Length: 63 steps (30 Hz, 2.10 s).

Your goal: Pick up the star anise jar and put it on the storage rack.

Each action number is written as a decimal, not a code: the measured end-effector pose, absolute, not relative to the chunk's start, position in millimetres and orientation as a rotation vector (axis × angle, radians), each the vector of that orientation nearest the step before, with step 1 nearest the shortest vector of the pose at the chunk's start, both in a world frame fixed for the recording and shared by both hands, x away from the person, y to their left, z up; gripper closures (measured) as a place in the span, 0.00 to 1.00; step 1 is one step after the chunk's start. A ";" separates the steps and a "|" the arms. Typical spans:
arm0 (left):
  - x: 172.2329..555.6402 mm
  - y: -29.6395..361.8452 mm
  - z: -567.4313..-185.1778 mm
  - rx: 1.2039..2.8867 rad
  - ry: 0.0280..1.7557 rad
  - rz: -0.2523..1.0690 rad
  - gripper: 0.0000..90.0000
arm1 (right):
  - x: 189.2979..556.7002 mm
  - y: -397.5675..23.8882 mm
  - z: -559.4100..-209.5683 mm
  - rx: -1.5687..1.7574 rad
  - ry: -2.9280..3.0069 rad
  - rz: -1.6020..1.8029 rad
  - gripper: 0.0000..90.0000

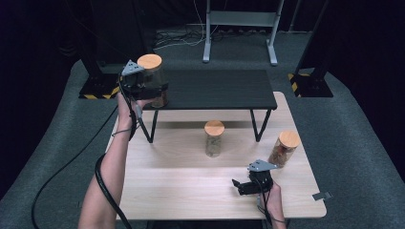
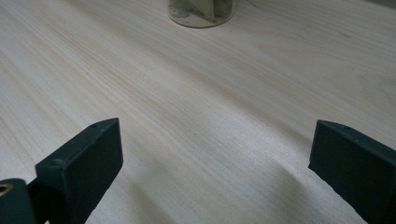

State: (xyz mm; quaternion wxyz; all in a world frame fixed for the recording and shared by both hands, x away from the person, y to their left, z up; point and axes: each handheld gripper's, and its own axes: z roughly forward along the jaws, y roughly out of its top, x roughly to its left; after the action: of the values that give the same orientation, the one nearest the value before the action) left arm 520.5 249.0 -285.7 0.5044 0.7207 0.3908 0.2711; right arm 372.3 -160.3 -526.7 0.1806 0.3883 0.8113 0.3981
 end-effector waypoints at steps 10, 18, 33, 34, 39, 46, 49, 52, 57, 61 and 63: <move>524.1 251.4 -293.5 1.708 0.928 0.649 0.28 | 372.1 -160.2 -526.7 1.095 2.290 1.126 0.02; 529.2 250.2 -293.7 1.703 0.936 0.653 0.27 | 372.0 -160.3 -526.7 1.096 2.289 1.126 0.02; 529.8 249.9 -292.5 1.713 0.939 0.650 0.27 | 372.2 -159.5 -526.8 1.088 2.299 1.118 0.02; 529.7 249.7 -292.3 1.715 0.939 0.650 0.27 | 372.2 -159.4 -526.8 1.088 2.299 1.117 0.02; 529.4 249.6 -291.2 1.726 0.942 0.651 0.27 | 372.0 -159.8 -526.7 1.090 2.293 1.122 0.02; 530.4 249.1 -291.5 1.747 0.951 0.608 0.21 | 371.6 -160.1 -526.6 1.089 2.289 1.126 0.02; 529.5 247.3 -291.8 1.791 0.968 0.589 0.07 | 371.2 -160.2 -526.6 1.086 2.285 1.128 0.02; 525.1 248.1 -290.2 1.829 0.976 0.593 0.00 | 371.4 -160.2 -526.6 1.089 2.286 1.128 0.02; 513.8 251.0 -289.2 1.892 0.960 0.588 0.00 | 371.4 -160.0 -526.6 1.087 2.288 1.125 0.02; 500.4 255.9 -292.9 1.940 0.937 0.606 0.00 | 371.7 -159.9 -526.7 1.088 2.290 1.124 0.02; 492.9 259.0 -297.3 1.972 0.927 0.615 0.00 | 371.5 -160.5 -526.5 1.091 2.286 1.131 0.02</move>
State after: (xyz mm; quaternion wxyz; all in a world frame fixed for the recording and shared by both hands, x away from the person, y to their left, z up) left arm 492.9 259.0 -297.3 0.4249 0.7883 0.3707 0.2460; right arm 371.5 -160.5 -526.5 0.1827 0.3867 0.8102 0.4009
